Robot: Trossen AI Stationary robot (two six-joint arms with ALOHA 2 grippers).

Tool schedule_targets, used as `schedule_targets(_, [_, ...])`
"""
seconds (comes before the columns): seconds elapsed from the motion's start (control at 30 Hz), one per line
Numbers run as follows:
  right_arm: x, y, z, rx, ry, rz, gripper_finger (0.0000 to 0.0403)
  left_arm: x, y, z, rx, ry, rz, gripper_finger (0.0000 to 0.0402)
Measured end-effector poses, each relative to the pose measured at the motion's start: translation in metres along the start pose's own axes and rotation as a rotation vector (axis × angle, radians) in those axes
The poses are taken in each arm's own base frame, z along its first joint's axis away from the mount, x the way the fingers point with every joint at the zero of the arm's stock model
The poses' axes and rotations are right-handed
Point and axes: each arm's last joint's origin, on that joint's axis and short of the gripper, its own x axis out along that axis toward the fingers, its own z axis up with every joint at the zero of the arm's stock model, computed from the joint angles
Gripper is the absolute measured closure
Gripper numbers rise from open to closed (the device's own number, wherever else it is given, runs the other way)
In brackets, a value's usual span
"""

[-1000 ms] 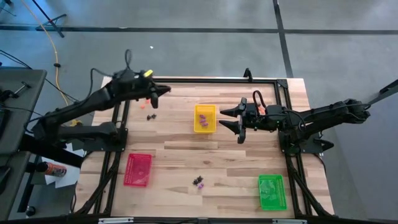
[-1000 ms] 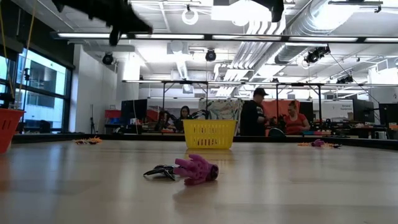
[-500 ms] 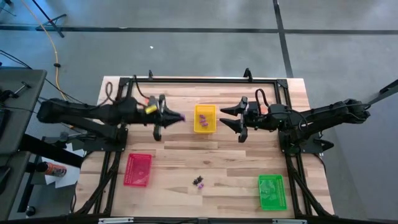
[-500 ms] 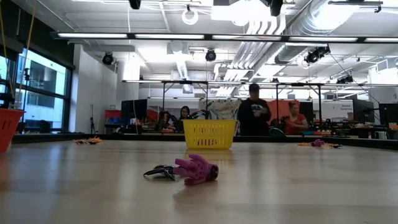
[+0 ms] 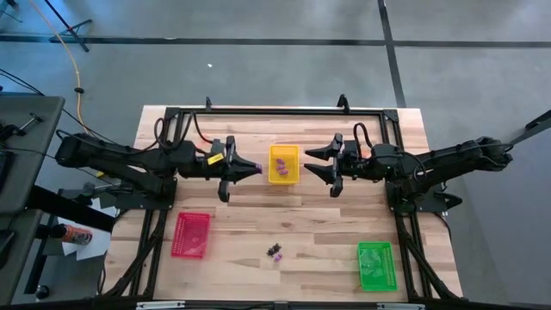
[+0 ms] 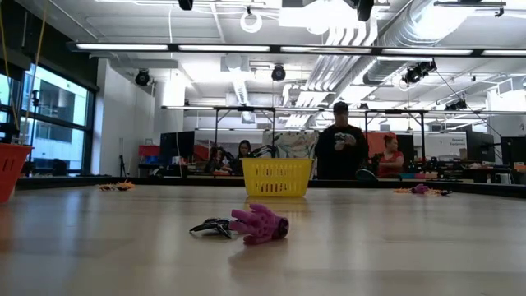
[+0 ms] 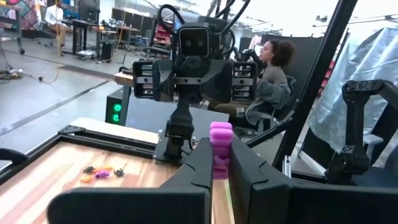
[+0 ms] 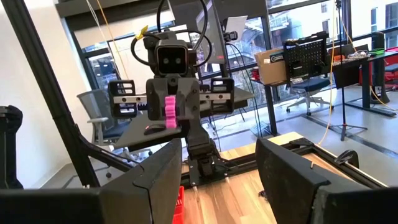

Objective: Sort Halloween decoration
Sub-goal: Put the top left skeleton toy into the yellow bin

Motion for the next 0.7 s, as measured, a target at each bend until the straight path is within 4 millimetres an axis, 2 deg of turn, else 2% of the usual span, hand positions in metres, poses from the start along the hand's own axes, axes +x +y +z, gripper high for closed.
schedule_targets(0.33, [0.0, 0.0, 0.0, -0.001, 0.001, 0.0, 0.0203, 0.0, 0.0, 0.002, -0.005, -0.017, -0.004, 0.0396])
schedule_targets(0.5, [0.0, 0.0, 0.0, -0.001, 0.001, 0.0, 0.0203, 0.001, 0.001, 0.001, -0.095, -0.009, -0.016, 0.0396])
schedule_targets(0.7, [0.0, 0.0, 0.0, -0.001, -0.001, 0.0, 0.0203, 0.023, 0.022, 0.002, -0.068, 0.133, 0.087, 0.0396])
